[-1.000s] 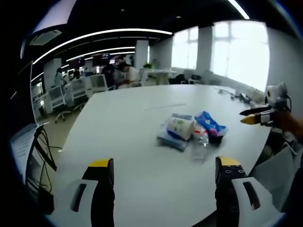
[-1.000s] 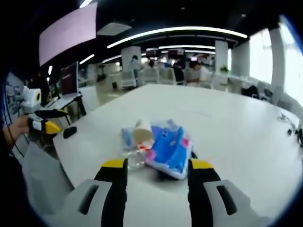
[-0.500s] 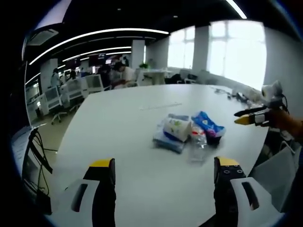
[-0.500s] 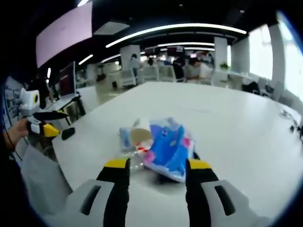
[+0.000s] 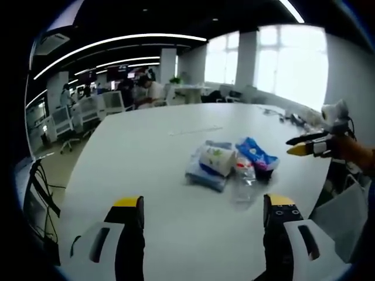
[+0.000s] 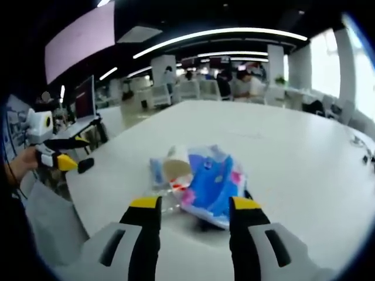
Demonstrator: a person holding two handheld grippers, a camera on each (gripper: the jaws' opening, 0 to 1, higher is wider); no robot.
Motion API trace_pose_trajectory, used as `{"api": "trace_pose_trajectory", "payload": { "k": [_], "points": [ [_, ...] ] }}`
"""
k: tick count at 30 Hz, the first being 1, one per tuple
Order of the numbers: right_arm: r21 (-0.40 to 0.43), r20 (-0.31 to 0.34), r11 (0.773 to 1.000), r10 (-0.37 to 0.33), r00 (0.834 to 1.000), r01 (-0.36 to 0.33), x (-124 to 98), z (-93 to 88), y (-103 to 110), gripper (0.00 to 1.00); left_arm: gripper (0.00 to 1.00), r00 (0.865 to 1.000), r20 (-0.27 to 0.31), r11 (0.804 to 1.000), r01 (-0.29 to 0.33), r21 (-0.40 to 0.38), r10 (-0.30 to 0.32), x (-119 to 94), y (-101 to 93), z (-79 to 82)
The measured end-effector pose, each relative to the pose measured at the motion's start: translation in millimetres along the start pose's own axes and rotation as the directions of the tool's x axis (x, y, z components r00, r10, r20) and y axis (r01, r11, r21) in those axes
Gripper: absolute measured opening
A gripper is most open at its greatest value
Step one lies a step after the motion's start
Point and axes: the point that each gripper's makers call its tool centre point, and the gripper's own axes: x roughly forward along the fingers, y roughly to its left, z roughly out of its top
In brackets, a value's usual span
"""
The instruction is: Arrange the tabletop items into an orderly group along one side of the table until the central work area is clear of visible clutter.
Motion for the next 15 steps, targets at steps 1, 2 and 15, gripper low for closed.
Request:
{"api": "trace_pose_trajectory", "payload": {
  "k": [1, 2, 15],
  "points": [
    [-0.001, 0.000, 1.000, 0.001, 1.000, -0.001, 1, 0.0, 0, 0.43, 0.80, 1.000, 0.000, 1.000, 0.002, 0.000, -0.002, 1, -0.7, 0.1],
    [-0.001, -0.001, 1.000, 0.003, 1.000, -0.003, 2, 0.0, 0, 0.43, 0.80, 1.000, -0.002, 1.000, 0.003, -0.001, -0.003, 2, -1.3, -0.1],
    [-0.012, -0.004, 1.000, 0.008, 1.000, -0.008, 15, 0.1, -1, 0.43, 0.76, 0.999, -0.017, 0.999, 0.043, 0.008, -0.043, 20, -21.6, -1.1]
  ]
}}
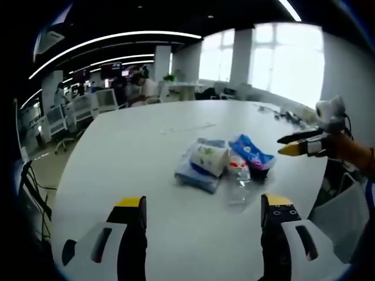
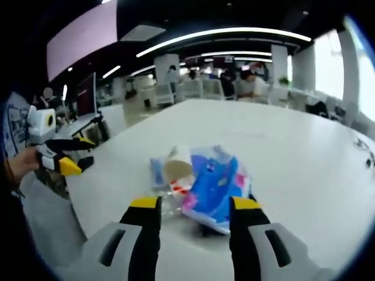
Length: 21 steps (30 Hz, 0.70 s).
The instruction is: Arrange the tabletop items into an orderly group along one side of the table until the central work area is clear of visible clutter.
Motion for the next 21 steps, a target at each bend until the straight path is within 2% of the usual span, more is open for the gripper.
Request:
{"api": "trace_pose_trajectory", "payload": {
  "k": [14, 21],
  "points": [
    [0.038, -0.015, 0.999, -0.015, 1.000, 0.016, 19, -4.0, -16, 0.39, 0.75, 0.999, 0.019, 0.999, 0.044, 0.006, -0.045, 19, -10.5, 14.8],
    [0.058, -0.025, 0.998, -0.024, 0.999, 0.025, 32, -5.9, -28, 0.35, 0.74, 0.998, 0.005, 0.998, 0.057, 0.016, -0.057, 27, -11.2, 14.1]
  ]
}}
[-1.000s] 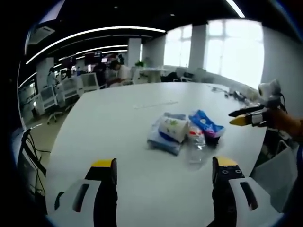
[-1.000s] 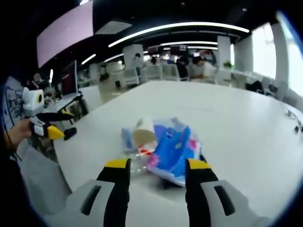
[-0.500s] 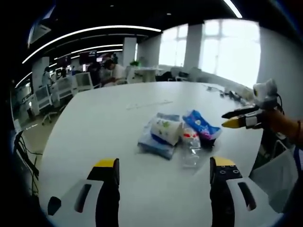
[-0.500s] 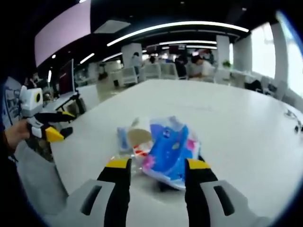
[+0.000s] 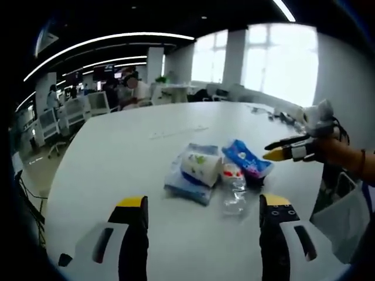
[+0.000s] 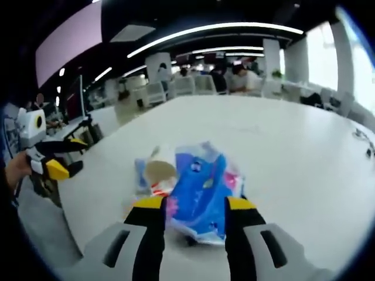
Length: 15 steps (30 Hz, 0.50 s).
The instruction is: Arrange the tabletop items into an orderly group along one side of the table until the central work area is clear of visible clutter.
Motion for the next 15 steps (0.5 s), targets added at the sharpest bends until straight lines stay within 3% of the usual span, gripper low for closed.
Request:
{"api": "trace_pose_trajectory", "payload": {
  "k": [15],
  "points": [
    [0.020, -0.037, 1.000, -0.022, 0.999, 0.023, 30, -8.7, -19, 0.26, 0.72, 0.999, -0.015, 0.999, 0.037, 0.015, -0.036, 15, -2.2, -1.7]
  ]
}}
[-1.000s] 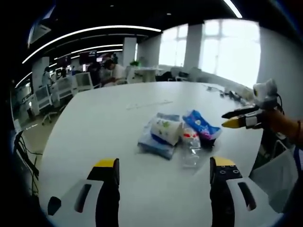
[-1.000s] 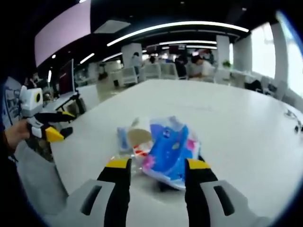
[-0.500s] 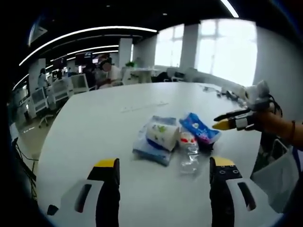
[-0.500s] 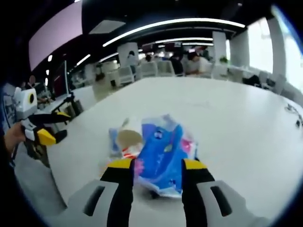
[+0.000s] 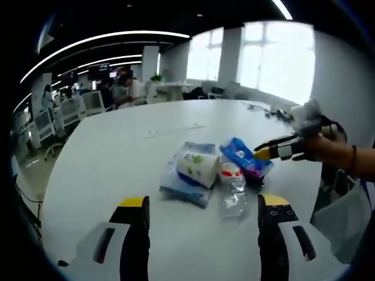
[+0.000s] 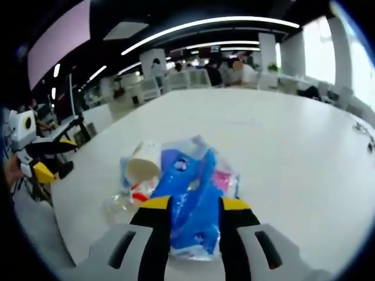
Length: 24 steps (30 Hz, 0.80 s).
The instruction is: Arrange the tabletop items into an orderly group along one side of the table until the central work area is clear of visible clutter.
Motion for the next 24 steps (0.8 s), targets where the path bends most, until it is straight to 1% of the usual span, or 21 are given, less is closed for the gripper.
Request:
{"api": "trace_pose_trajectory", "payload": {
  "k": [7, 11, 14, 18, 24],
  "points": [
    [0.025, -0.006, 1.000, 0.001, 1.000, -0.001, 7, -3.4, -3, 0.21, 0.70, 1.000, -0.009, 1.000, 0.014, 0.001, -0.014, 5, -0.5, -2.0],
    [0.033, -0.008, 0.999, 0.003, 1.000, -0.002, 9, -4.0, -4, 0.15, 0.70, 1.000, -0.011, 1.000, 0.017, 0.001, -0.017, 6, -0.7, -2.3],
    [0.043, -0.008, 0.999, 0.004, 1.000, -0.003, 10, -3.7, -4, 0.13, 0.69, 1.000, -0.009, 1.000, 0.018, 0.001, -0.018, 6, -0.5, -2.1],
    [0.038, -0.005, 0.999, 0.008, 1.000, -0.008, 11, -2.5, -2, 0.04, 0.68, 1.000, -0.016, 1.000, 0.025, 0.004, -0.025, 7, -1.0, -3.9],
    [0.019, 0.000, 1.000, 0.005, 1.000, -0.005, 11, -0.5, -3, 0.01, 0.66, 0.999, -0.017, 0.999, 0.031, 0.008, -0.031, 6, -2.1, -4.8]
  ]
}}
